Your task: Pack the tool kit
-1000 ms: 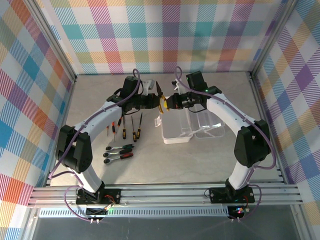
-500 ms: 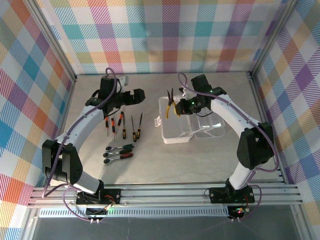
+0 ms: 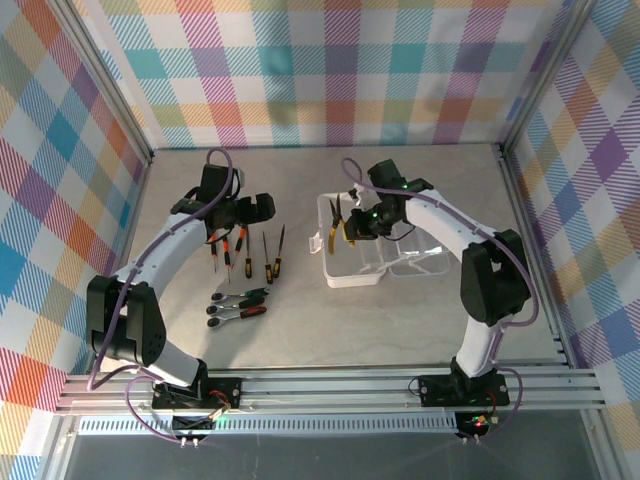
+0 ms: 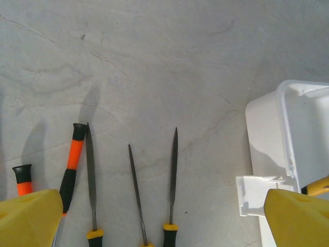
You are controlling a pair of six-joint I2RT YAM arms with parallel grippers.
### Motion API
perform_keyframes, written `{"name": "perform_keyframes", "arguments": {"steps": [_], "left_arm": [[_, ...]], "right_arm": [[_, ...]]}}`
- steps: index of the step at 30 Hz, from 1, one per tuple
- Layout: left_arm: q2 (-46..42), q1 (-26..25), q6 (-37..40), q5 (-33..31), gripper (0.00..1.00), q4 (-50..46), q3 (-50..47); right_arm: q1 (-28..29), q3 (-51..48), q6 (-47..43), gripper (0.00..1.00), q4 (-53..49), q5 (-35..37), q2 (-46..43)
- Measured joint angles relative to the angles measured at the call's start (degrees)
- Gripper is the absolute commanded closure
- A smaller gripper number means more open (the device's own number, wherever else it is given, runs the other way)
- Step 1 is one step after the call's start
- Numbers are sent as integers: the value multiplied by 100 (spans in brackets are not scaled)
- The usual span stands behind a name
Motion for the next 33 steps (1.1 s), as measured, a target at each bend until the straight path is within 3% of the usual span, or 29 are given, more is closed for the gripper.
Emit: {"name": "perform_keyframes", "arguments": {"steps": [3, 9, 13, 20, 22, 24, 28, 33], "left_arm": [[81, 0, 0, -15, 0, -76, 0], [122, 0, 0, -39, 0, -81, 0], [179, 0, 0, -42, 0, -83, 2], [315, 0, -103, -52, 0, -85, -4], [313, 0, -192, -59, 0, -79, -61], [295, 0, -361, -109, 0, -74, -212], [-68, 0, -817, -284, 0, -81, -901], [-1285, 0, -1661, -697, 0, -304, -1904]], "right_arm": [[55, 0, 118, 100, 90, 4, 118], [118, 17, 280, 79, 192, 15, 334], [149, 90, 352, 52, 295, 15, 424], [184, 291, 262, 31, 247, 42, 424], [181, 398, 234, 20, 179, 61, 424], [190, 525, 177, 1, 129, 90, 415], [232, 662, -48, 1, 13, 142, 308], [302, 713, -378, 1, -166, 155, 138]]}}
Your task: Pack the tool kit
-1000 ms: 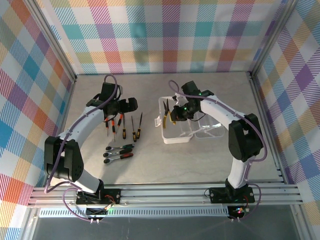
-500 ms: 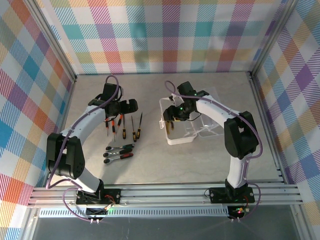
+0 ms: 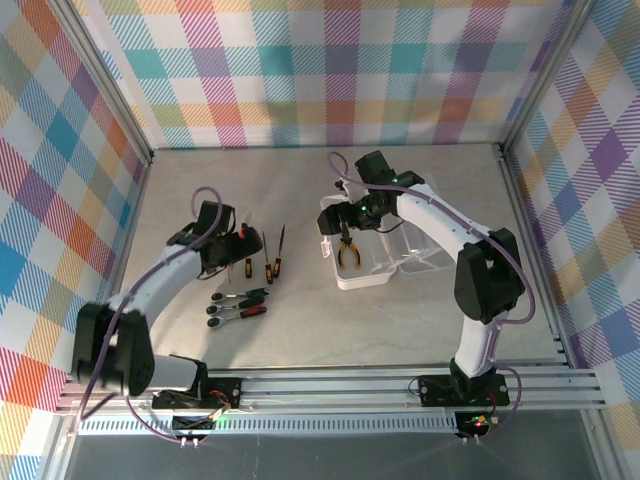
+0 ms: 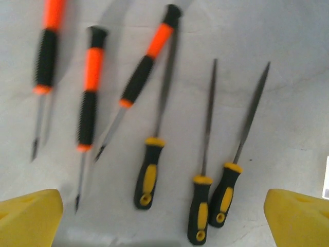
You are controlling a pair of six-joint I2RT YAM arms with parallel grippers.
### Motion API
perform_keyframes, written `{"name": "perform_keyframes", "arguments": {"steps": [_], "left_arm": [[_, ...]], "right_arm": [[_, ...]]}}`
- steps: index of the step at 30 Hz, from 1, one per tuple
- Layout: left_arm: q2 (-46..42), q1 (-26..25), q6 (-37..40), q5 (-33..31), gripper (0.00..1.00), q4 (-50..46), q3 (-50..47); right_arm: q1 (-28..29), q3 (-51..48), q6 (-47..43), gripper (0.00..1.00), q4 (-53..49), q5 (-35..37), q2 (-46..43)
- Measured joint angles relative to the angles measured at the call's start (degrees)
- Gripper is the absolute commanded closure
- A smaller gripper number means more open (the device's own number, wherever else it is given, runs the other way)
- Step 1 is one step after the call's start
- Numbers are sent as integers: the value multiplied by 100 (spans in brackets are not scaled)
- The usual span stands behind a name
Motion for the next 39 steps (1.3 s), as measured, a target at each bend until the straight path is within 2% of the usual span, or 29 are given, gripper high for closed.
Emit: {"name": "perform_keyframes", "arguments": {"steps": [8, 11, 14, 19, 25, 30, 39], "left_arm": [[-2371, 0, -1475, -791, 9, -1220, -946], [-2905, 0, -1963, -828, 10, -1738, -1213], [-3152, 0, -2374, -699, 18, -2107, -1480], [-3209, 0, -2699, -450, 30, -2544, -1694], [-3143, 0, -2855, -234, 34, -2658, -1749], [-2671, 0, -2872, -15, 35, -2551, -1923], [-1919, 0, -2802, 9, 39, -2258, -1904]], "right_arm": [[57, 9, -245, 1, 4, -46, -24], [57, 7, -291, 1, 55, -120, -24], [57, -7, -310, 1, 157, -214, -22], [57, -125, -313, 1, 319, -363, -13], [57, -361, -313, 1, 505, -481, -13], [57, -459, -310, 1, 608, -514, -13], [57, -507, -310, 1, 719, -527, -13]]}}
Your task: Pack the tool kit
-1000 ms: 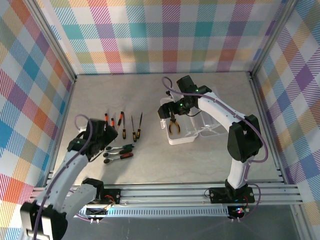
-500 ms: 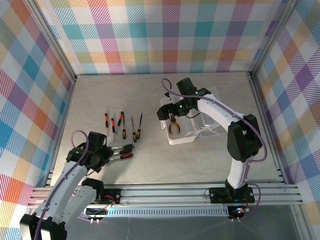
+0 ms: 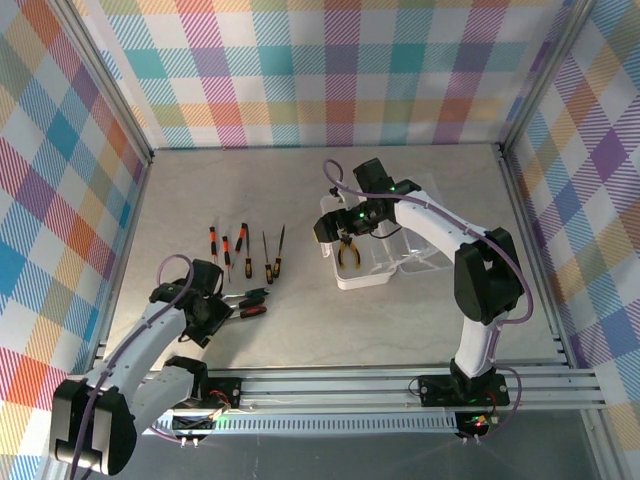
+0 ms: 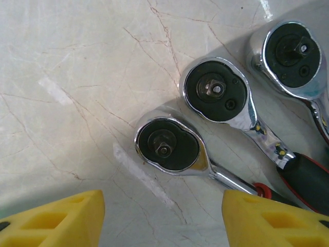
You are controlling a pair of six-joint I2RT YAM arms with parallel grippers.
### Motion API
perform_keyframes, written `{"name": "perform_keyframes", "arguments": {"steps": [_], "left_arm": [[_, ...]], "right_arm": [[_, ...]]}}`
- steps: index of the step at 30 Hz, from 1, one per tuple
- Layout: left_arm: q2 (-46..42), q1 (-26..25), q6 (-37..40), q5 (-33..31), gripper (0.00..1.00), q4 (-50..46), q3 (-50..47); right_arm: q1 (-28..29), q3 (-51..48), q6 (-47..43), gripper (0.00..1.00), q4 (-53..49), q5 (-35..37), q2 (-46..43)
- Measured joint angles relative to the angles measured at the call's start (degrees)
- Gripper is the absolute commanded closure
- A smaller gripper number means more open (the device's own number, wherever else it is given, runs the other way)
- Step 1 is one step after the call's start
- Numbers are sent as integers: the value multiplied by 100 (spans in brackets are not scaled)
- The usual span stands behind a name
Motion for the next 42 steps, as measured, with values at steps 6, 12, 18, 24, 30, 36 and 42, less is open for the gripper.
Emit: {"name": "perform_keyframes", "arguments": {"steps": [6, 12, 18, 24, 30, 36, 42], "left_arm": [[522, 0, 42, -17, 41, 201, 20], [841, 0, 173, -144, 42, 262, 278], [1102, 37, 302, -197, 42, 413, 400], [1224, 37, 323, -140, 43, 457, 400], [1130, 39, 321, -109, 43, 490, 297], [1032, 39, 323, -83, 44, 501, 243], [957, 39, 345, -33, 44, 496, 197]], "right_arm": [[-7, 0, -4, 1, -4, -44, 42], [-33, 160, -48, 1, -46, -105, 236], [-61, 330, -114, 1, -72, -153, 380], [-79, 387, -129, 1, -107, -195, 455], [-109, 450, -131, 1, -168, -214, 533], [-109, 507, -131, 1, -201, -236, 568], [-138, 595, -133, 1, -205, -254, 570]]}}
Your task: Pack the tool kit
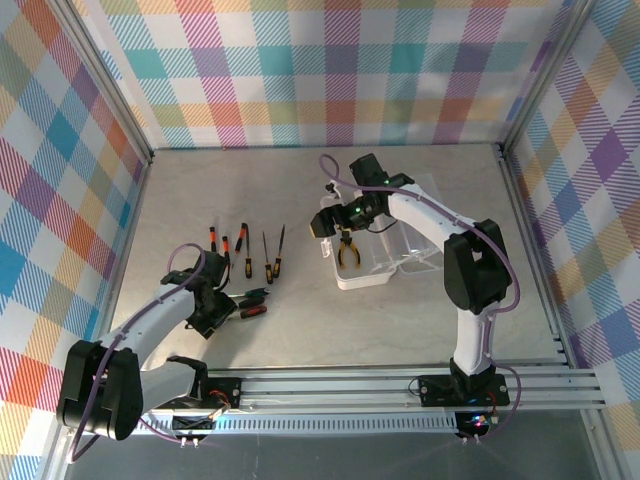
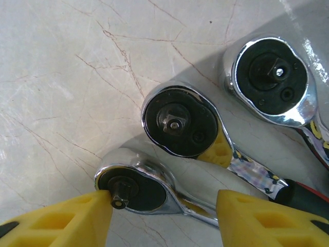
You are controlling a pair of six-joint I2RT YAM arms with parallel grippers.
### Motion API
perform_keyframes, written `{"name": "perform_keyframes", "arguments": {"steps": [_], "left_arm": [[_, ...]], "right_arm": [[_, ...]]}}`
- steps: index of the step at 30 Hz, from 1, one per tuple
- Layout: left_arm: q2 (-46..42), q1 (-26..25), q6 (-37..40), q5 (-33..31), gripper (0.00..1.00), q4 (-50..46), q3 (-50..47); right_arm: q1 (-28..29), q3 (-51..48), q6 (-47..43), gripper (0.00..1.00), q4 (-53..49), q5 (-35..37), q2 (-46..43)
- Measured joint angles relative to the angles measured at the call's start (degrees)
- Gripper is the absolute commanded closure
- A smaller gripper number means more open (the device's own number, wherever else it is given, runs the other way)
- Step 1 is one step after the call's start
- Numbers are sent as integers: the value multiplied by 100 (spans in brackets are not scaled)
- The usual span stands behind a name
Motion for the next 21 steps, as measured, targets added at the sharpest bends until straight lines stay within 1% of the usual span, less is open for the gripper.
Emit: {"name": "perform_keyframes", "arguments": {"steps": [12, 15, 18, 21], "left_arm": [[-37, 2, 116, 11, 47, 20, -83], [111, 4, 153, 7, 49, 20, -61], [306, 2, 223, 4, 53, -33, 26], [586, -39, 317, 0, 54, -127, 221]], "right_arm": [[-4, 42, -17, 1, -42, -2, 7], [-9, 50, -17, 1, -44, -2, 9], [-26, 50, -17, 1, -55, -2, 9], [-42, 50, -20, 1, -81, 0, 9]]}}
